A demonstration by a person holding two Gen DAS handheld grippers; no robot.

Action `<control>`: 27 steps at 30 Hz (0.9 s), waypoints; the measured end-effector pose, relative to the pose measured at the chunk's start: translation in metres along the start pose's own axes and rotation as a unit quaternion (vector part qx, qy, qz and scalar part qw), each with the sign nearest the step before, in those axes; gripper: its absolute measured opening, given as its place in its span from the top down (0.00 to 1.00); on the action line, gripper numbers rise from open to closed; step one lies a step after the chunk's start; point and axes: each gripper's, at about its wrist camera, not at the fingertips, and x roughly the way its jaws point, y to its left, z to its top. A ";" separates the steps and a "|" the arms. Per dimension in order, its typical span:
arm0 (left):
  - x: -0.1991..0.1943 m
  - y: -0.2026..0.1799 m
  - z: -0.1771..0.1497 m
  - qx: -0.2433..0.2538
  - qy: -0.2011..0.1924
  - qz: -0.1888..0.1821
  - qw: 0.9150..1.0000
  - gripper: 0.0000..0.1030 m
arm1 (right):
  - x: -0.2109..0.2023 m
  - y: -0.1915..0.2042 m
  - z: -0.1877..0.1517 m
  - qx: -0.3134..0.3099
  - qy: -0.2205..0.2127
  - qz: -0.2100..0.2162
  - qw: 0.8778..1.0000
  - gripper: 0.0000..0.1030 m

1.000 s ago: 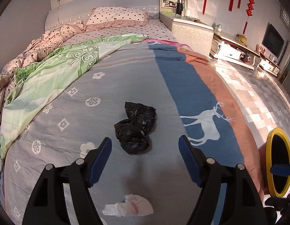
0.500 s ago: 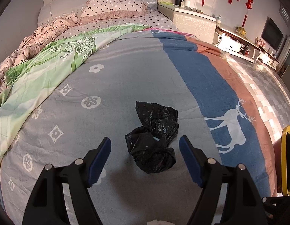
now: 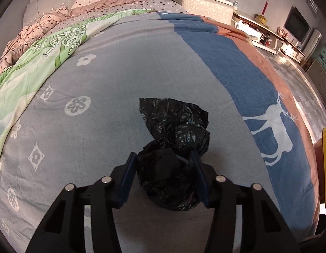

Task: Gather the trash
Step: 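Grasp the black plastic bag with the left tool while the right tool grasps the white glove, then carry the black bag and white glove in both tools over the bin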

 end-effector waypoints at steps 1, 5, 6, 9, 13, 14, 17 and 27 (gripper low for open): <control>0.001 -0.001 0.000 0.002 0.000 -0.002 1.000 0.65 | 0.002 0.000 0.000 0.000 0.003 -0.004 1.000 0.60; -0.003 -0.009 0.001 0.017 -0.008 0.002 1.000 0.77 | 0.004 -0.003 0.001 0.006 0.008 -0.013 1.000 0.70; -0.005 -0.009 0.002 0.015 -0.009 -0.001 1.000 0.79 | 0.004 -0.004 0.000 0.007 0.008 -0.016 1.000 0.71; -0.012 -0.009 0.003 0.011 -0.014 -0.004 1.000 0.80 | 0.002 -0.004 -0.001 0.011 0.009 -0.021 1.000 0.74; -0.029 -0.010 0.003 0.008 -0.025 -0.002 1.000 0.81 | -0.012 0.001 -0.007 0.026 0.002 -0.019 0.999 0.75; -0.036 -0.011 0.004 0.005 -0.029 -0.004 1.000 0.81 | -0.017 0.002 -0.009 0.026 0.002 -0.020 0.999 0.75; -0.057 -0.011 0.005 -0.003 -0.044 -0.006 0.999 0.81 | -0.033 0.006 -0.018 0.028 0.001 -0.028 0.999 0.75; -0.128 -0.025 -0.019 -0.022 -0.089 -0.001 0.996 0.81 | -0.108 -0.017 -0.060 0.114 -0.006 -0.064 0.991 0.75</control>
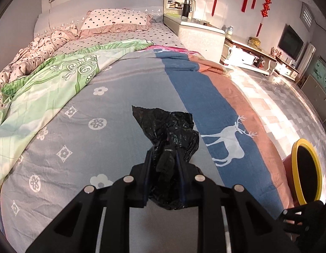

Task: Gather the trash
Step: 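Carry the black bag and white glove in both tools over the bin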

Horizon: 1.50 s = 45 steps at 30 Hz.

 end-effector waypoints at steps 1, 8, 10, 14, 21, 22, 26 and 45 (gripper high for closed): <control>-0.007 -0.002 -0.003 -0.001 -0.004 0.000 1.000 0.81 | -0.009 -0.005 -0.004 0.013 -0.003 -0.004 1.000 0.75; -0.049 -0.025 -0.027 -0.009 -0.026 0.015 1.000 0.81 | -0.059 -0.037 -0.029 0.098 -0.028 -0.030 0.994 0.75; -0.058 -0.035 -0.033 -0.009 -0.030 0.014 0.999 0.81 | -0.074 -0.045 -0.037 0.114 -0.039 -0.032 0.992 0.75; -0.075 -0.056 -0.043 -0.010 -0.040 0.008 0.999 0.81 | -0.103 -0.062 -0.052 0.151 -0.060 -0.043 0.986 0.75; -0.099 -0.115 -0.053 0.014 -0.064 -0.012 0.998 0.81 | -0.156 -0.097 -0.076 0.215 -0.114 -0.057 0.968 0.75; -0.101 -0.124 -0.054 0.019 -0.068 -0.015 0.997 0.81 | -0.163 -0.101 -0.079 0.222 -0.121 -0.058 0.966 0.75; -0.109 -0.160 -0.055 0.038 -0.078 -0.032 0.996 0.81 | -0.191 -0.119 -0.095 0.247 -0.149 -0.069 0.955 0.75; -0.089 -0.305 -0.053 0.118 -0.087 -0.091 0.985 0.81 | -0.281 -0.208 -0.198 0.359 -0.218 -0.166 0.892 0.75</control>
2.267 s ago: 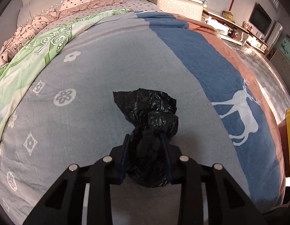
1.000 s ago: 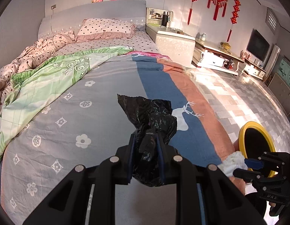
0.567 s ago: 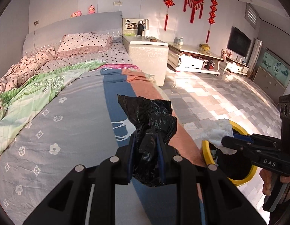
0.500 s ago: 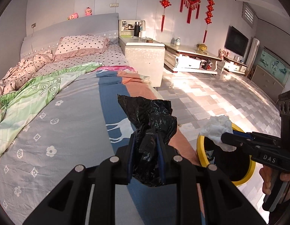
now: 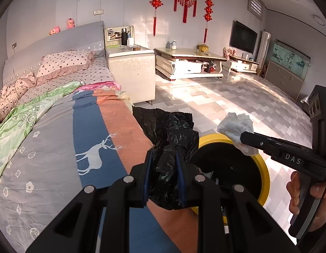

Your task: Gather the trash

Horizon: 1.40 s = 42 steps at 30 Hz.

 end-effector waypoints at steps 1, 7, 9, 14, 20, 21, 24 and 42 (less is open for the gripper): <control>0.005 -0.005 0.000 0.001 0.002 -0.003 1.000 0.81 | 0.000 -0.007 -0.001 0.003 0.001 -0.003 1.000 0.75; 0.031 -0.025 -0.002 0.005 0.013 -0.021 1.000 0.81 | 0.004 -0.036 -0.006 0.021 0.005 -0.030 0.999 0.75; 0.039 -0.030 -0.002 0.004 0.018 -0.028 0.999 0.81 | 0.006 -0.045 -0.008 0.028 0.007 -0.046 0.999 0.75; 0.067 -0.041 -0.005 -0.005 0.039 -0.047 0.998 0.81 | 0.019 -0.069 -0.013 0.053 0.017 -0.076 0.996 0.75; 0.097 -0.050 -0.016 -0.011 0.065 -0.060 0.996 0.80 | 0.041 -0.087 -0.017 0.078 0.033 -0.086 0.993 0.74; 0.100 -0.049 -0.017 -0.015 0.069 -0.062 0.996 0.80 | 0.044 -0.090 -0.019 0.081 0.035 -0.086 0.992 0.74; 0.105 -0.046 -0.019 -0.024 0.076 -0.071 0.994 0.80 | 0.050 -0.096 -0.021 0.087 0.038 -0.084 0.992 0.74; 0.065 -0.012 -0.017 -0.073 0.044 -0.090 0.992 0.50 | 0.033 -0.084 -0.014 0.091 0.017 -0.112 0.989 0.51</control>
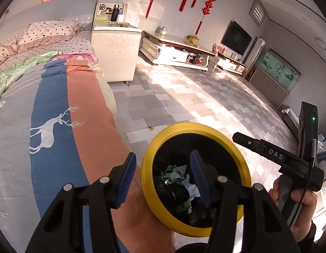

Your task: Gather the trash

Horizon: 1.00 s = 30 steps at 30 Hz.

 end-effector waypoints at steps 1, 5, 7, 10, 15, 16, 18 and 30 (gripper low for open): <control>-0.006 0.004 0.000 -0.003 -0.005 0.003 1.000 0.50 | -0.002 0.004 -0.001 -0.002 0.000 0.003 1.000 0.51; -0.031 0.022 -0.004 -0.011 -0.023 0.018 1.000 0.49 | -0.008 0.028 -0.004 -0.019 -0.001 0.014 1.000 0.51; -0.045 0.034 -0.007 -0.017 -0.032 0.031 0.999 0.49 | -0.009 0.044 -0.007 -0.030 0.002 0.022 0.999 0.51; -0.068 0.055 -0.012 -0.031 -0.046 0.051 0.997 0.49 | -0.009 0.071 -0.013 -0.051 0.007 0.035 0.998 0.51; -0.107 0.097 -0.023 -0.052 -0.066 0.091 0.992 0.49 | -0.007 0.130 -0.030 -0.094 0.025 0.064 0.993 0.51; -0.115 0.106 -0.027 -0.056 -0.070 0.101 0.991 0.49 | -0.007 0.141 -0.034 -0.101 0.027 0.070 0.992 0.51; -0.130 0.123 -0.033 -0.067 -0.078 0.117 0.988 0.45 | -0.006 0.165 -0.042 -0.116 0.032 0.084 0.989 0.51; -0.208 0.187 -0.080 -0.106 -0.129 0.186 0.968 0.23 | -0.020 0.279 -0.098 -0.189 0.016 0.116 0.975 0.27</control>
